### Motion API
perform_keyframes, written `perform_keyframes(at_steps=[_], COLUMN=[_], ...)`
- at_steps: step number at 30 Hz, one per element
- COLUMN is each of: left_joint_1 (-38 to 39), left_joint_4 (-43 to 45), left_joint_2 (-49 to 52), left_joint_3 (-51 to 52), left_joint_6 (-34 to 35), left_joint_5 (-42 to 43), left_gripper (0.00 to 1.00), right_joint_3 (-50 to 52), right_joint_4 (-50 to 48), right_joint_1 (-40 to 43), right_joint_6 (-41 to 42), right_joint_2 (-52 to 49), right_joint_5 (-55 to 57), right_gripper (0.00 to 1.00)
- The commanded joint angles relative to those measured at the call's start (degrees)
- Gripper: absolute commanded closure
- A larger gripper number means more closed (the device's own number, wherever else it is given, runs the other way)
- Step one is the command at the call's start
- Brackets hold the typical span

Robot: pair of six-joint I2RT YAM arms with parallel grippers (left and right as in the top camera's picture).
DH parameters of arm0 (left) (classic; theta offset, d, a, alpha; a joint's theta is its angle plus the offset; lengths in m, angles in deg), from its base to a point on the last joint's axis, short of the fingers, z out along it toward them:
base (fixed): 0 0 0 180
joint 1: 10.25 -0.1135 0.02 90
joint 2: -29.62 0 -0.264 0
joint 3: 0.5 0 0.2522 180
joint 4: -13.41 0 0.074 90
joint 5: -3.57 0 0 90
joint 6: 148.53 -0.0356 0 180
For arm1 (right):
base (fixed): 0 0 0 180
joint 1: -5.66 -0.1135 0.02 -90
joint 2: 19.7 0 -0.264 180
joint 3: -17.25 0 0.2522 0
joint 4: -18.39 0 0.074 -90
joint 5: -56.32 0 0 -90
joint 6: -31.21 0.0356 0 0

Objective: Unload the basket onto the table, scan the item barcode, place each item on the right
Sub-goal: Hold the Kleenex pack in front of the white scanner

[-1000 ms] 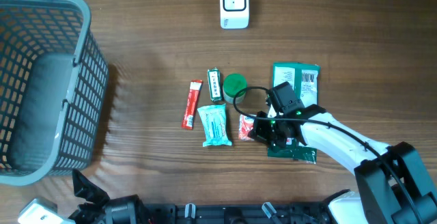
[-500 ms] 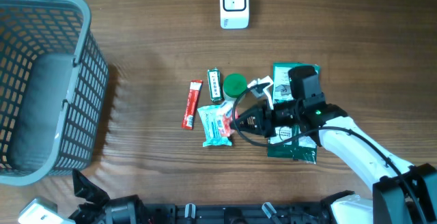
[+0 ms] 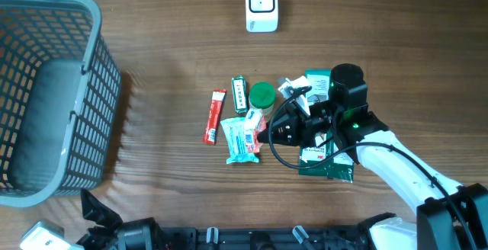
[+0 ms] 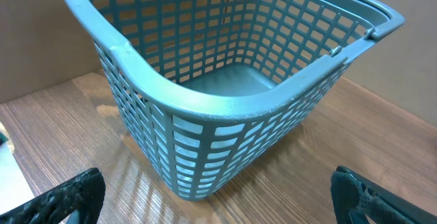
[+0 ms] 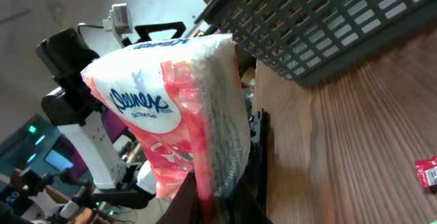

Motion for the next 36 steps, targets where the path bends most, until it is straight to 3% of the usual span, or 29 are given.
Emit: perform_keyframes(at_steps=[1,6,8,10,12,14,16,18,19,22,24,27,31,36], left_joint_1=[-0.3,-0.3,-0.3,-0.3,-0.3,-0.3,-0.3,-0.3,-0.3,-0.3,-0.3,-0.3,-0.3,-0.3], left_joint_4=[0.2,0.2,0.2,0.2,0.2,0.2,0.2,0.2,0.2,0.2,0.2,0.2,0.2,0.2], left_joint_2=[-0.4,-0.4,-0.4,-0.4,-0.4,-0.4,-0.4,-0.4,-0.4,-0.4,-0.4,-0.4,-0.4,-0.4], left_joint_3=[-0.1,-0.1,-0.1,-0.1,-0.1,-0.1,-0.1,-0.1,-0.1,-0.1,-0.1,-0.1,-0.1,-0.1], left_joint_6=[0.1,0.1,0.1,0.1,0.1,0.1,0.1,0.1,0.1,0.1,0.1,0.1,0.1,0.1], left_joint_5=[-0.3,-0.3,-0.3,-0.3,-0.3,-0.3,-0.3,-0.3,-0.3,-0.3,-0.3,-0.3,-0.3,-0.3], left_gripper=[0.00,0.00,0.00,0.00,0.00,0.00,0.00,0.00,0.00,0.00,0.00,0.00,0.00,0.00], right_joint_3=[-0.7,-0.7,-0.7,-0.9,-3.6,-6.1,-9.2,-13.7,-16.0,-26.6,-33.6,-34.5,-36.1,-54.8], right_joint_4=[-0.2,-5.1,-15.2,-39.9,-48.3,-45.3,-31.0,-3.1,5.2,25.2,34.6,29.9,21.6,25.7], right_joint_1=[0.1,0.1,0.1,0.1,0.2,0.2,0.2,0.2,0.2,0.1,0.1,0.1,0.0,-2.5], right_joint_6=[1.5,4.2,12.3,29.3,34.8,34.0,33.8,19.0,13.4,-3.1,-12.9,-22.2,-25.5,-32.2], right_joint_2=[0.3,0.3,0.3,0.3,0.3,-0.3,-2.1,-3.4,-3.4,-3.4,-3.4,-5.4,-13.9,-33.8], right_joint_5=[-2.1,-1.9,-1.6,-1.6,-1.5,0.6,10.8,29.8,37.1,50.9,67.1,80.1,85.9,95.5], right_gripper=[0.96,0.96,0.96,0.95,0.95,0.95,0.95,0.96,0.95,0.95,0.95,0.95,0.95,0.95])
